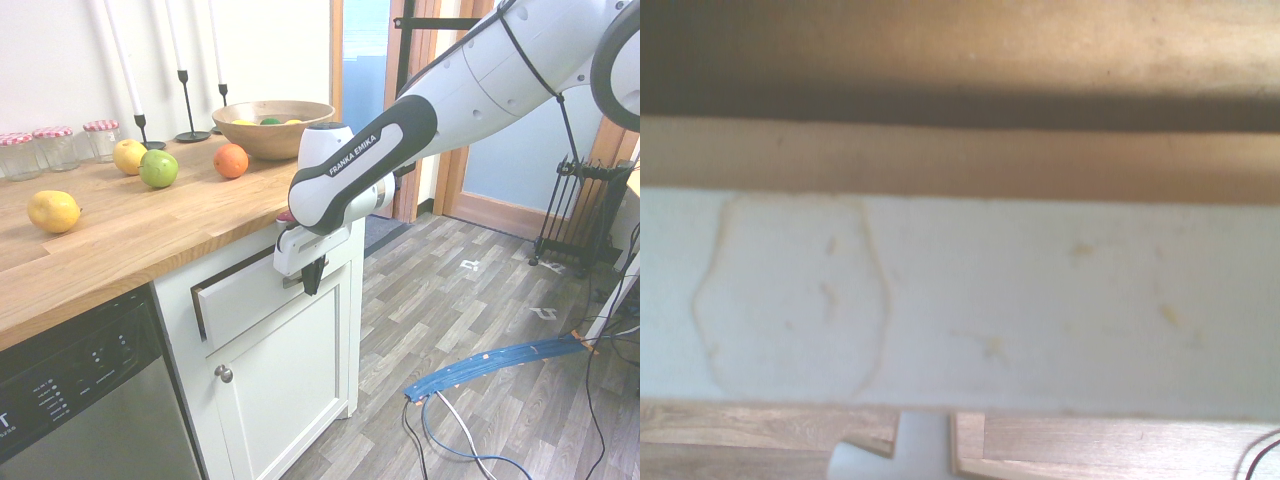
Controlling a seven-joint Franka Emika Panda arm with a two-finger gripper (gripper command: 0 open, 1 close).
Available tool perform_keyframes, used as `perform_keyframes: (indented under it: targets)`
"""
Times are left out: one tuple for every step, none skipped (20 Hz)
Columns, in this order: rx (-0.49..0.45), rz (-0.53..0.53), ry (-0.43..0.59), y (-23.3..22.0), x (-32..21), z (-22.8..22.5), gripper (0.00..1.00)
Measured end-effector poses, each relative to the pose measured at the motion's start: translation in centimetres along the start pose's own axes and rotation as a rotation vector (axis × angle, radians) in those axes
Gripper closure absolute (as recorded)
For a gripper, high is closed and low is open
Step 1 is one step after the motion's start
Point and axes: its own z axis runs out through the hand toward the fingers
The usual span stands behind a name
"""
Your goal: Close the drawer
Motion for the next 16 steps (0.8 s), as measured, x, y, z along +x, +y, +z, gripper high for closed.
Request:
perform_keyframes:
  targets:
    - [0.000,0.001,0.000,0.0,0.0,0.0,1.00]
    - [-0.001,0.002,0.000,0.0,0.0,0.0,1.00]
    - [-0.001,0.002,-0.001,0.0,0.0,0.0,1.00]
    - [-0.001,0.002,-0.001,0.0,0.0,0.0,1.00]
    - [-0.001,0.002,0.000,0.0,0.0,0.0,1.00]
    - [-0.001,0.002,-0.001,0.0,0.0,0.0,1.00]
    - [-0.001,0.002,-0.001,0.0,0.0,0.0,1.00]
    - [-0.001,0.002,-0.001,0.0,0.0,0.0,1.00]
    - [-0.001,0.003,-0.001,0.0,0.0,0.0,1.00]
    - [-0.002,0.003,-0.002,0.1,0.0,0.1,1.00]
    - [-0.004,0.004,-0.003,0.2,0.0,0.2,1.00]
    - [-0.007,0.005,-0.005,0.3,0.0,0.3,1.00]
    - [-0.015,0.006,-0.010,0.6,0.0,0.4,1.00]
    - [-0.023,0.008,-0.016,0.9,-0.2,0.5,1.00]
    - [-0.033,0.011,-0.024,1.4,-0.5,0.6,1.00]
    - [-0.043,0.014,-0.036,1.9,-0.8,0.6,1.00]
